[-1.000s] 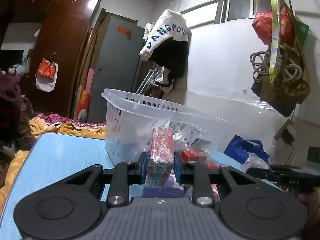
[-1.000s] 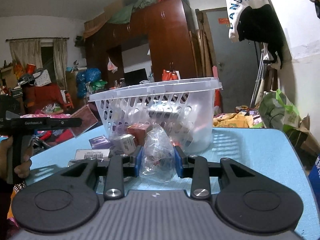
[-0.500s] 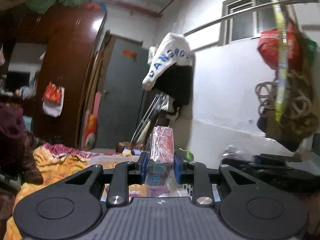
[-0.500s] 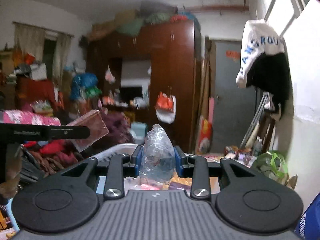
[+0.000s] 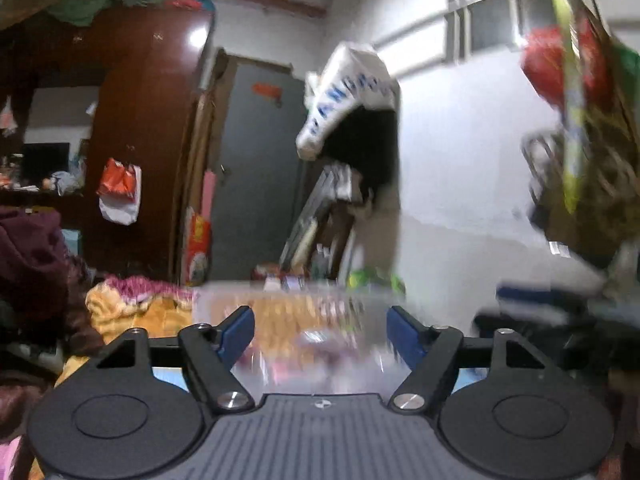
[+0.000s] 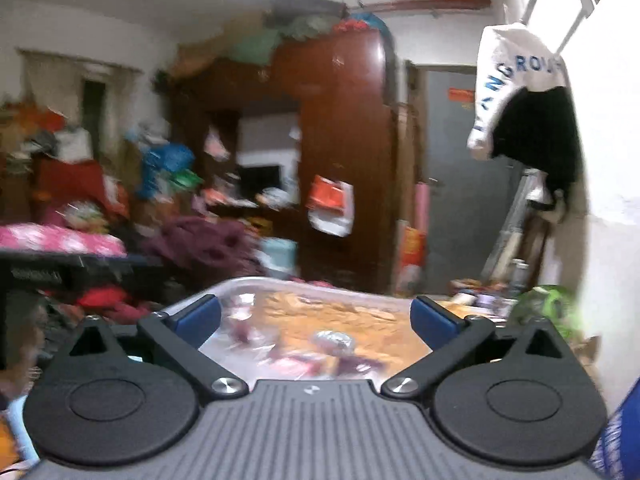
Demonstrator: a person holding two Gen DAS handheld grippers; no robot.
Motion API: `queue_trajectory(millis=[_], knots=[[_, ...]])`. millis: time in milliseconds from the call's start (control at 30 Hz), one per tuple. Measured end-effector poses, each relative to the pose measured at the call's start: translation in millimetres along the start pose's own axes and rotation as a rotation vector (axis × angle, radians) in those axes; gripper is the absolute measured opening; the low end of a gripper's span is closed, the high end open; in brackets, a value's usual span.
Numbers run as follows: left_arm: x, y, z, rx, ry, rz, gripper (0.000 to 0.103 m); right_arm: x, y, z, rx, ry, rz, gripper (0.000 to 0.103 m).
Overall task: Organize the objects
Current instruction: 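Carry both items over the white basket and release them inside, then grasp the purple 'LU' box with the left tool while the right grasps the red netted ball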
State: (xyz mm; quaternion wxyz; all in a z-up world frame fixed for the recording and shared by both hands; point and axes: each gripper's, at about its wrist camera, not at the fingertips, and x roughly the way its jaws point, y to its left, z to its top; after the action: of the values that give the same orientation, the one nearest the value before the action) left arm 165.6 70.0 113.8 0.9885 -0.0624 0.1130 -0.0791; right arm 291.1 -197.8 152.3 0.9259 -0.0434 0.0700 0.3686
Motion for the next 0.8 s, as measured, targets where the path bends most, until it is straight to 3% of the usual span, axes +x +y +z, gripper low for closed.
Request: queue_trajectory(millis=[100, 167, 233, 267, 367, 500, 567, 667, 700, 800], knots=[[-6.7, -7.3, -34.8, 0.12, 0.074, 0.067, 0.078, -5.8, -4.7, -27.8, 0.015, 0.057, 0.003, 0.103], [1.8, -3.6, -51.5, 0.144, 0.137, 0.107, 0.078, 10.6, -16.0, -47.2, 0.057, 0.183, 0.011, 0.097], [16.7, 6.2, -59.4, 0.091, 0.197, 0.084, 0.078, 30.1, -27.2, -66.9, 0.109, 0.298, 0.002, 0.066], [24.3, 11.3, -60.7, 0.058, 0.215, 0.072, 0.078, 37.9, -31.0, -73.9, 0.132, 0.333, 0.002, 0.062], [44.1, 16.8, -62.7, 0.011, 0.264, 0.043, 0.078, 52.4, -34.2, -85.5, 0.196, 0.362, 0.019, 0.062], [61.6, 11.6, -72.7, 0.029, 0.334, 0.035, 0.078, 66.9, -33.1, -87.2, 0.223, 0.382, 0.008, 0.062], [61.5, 7.7, -79.4, 0.051, 0.343, 0.041, 0.078, 68.2, -35.4, -90.1, 0.237, 0.388, 0.004, 0.062], [60.3, 8.2, -87.1, 0.081, 0.341, 0.112, 0.079, 72.0, -39.7, -98.3, 0.235, 0.417, 0.016, 0.058], [60.3, 9.6, -88.5, 0.082, 0.346, 0.127, 0.079, 71.8, -38.4, -99.9, 0.223, 0.427, 0.017, 0.051], [61.4, 19.9, -89.3, 0.017, 0.355, 0.102, 0.078, 66.1, -35.6, -102.0, 0.195, 0.42, 0.013, 0.051]])
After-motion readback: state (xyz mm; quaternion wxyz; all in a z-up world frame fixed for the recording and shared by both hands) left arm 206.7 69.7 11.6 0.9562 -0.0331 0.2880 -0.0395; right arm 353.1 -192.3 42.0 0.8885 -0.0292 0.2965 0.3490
